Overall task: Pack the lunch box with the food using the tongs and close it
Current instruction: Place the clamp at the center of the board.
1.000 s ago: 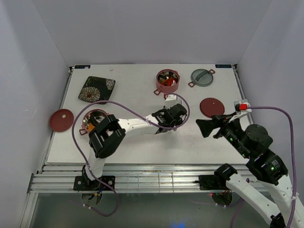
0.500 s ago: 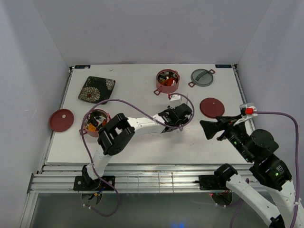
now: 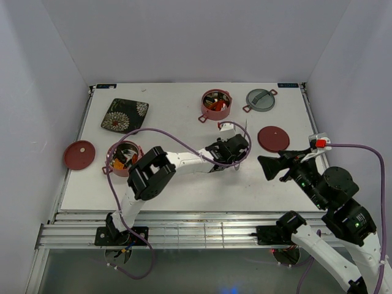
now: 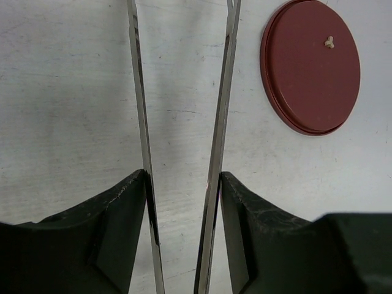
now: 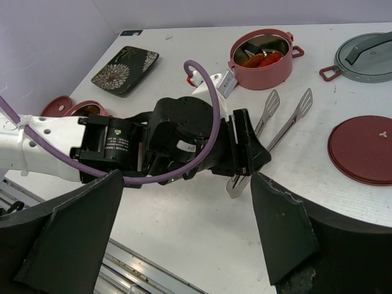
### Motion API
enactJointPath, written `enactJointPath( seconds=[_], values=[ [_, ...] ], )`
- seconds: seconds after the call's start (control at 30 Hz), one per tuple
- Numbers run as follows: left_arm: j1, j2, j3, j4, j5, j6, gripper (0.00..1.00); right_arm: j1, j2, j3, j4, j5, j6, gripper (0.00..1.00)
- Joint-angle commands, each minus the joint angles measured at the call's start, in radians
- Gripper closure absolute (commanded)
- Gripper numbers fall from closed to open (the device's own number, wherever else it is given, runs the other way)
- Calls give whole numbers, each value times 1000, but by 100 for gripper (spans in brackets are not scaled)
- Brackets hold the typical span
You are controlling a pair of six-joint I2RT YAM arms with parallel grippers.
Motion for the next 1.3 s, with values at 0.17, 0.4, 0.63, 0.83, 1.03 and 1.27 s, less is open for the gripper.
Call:
enactJointPath(
  seconds=[0.17, 0.4, 0.63, 0.83, 1.03, 1.27],
  values=[
    [-17, 36, -6, 56, 29, -11, 38, 6, -14, 11, 37, 15, -13, 10],
    [-18, 61, 14, 58, 38, -15, 34, 6, -22, -1, 44, 20, -16, 10],
    [-28, 33, 2, 58, 32, -15, 27, 6, -30, -3, 46, 24, -16, 10],
    [-32, -9, -21, 58, 30, -11, 23, 6, -22, 0, 47, 7, -10, 10],
    [-32, -123, -55, 29, 30, 6, 22, 6, -14, 2, 61, -3, 0, 10],
    [-31, -373, -136, -45, -16, 123, 20, 6, 45, -4, 138, -89, 22, 10]
  ],
)
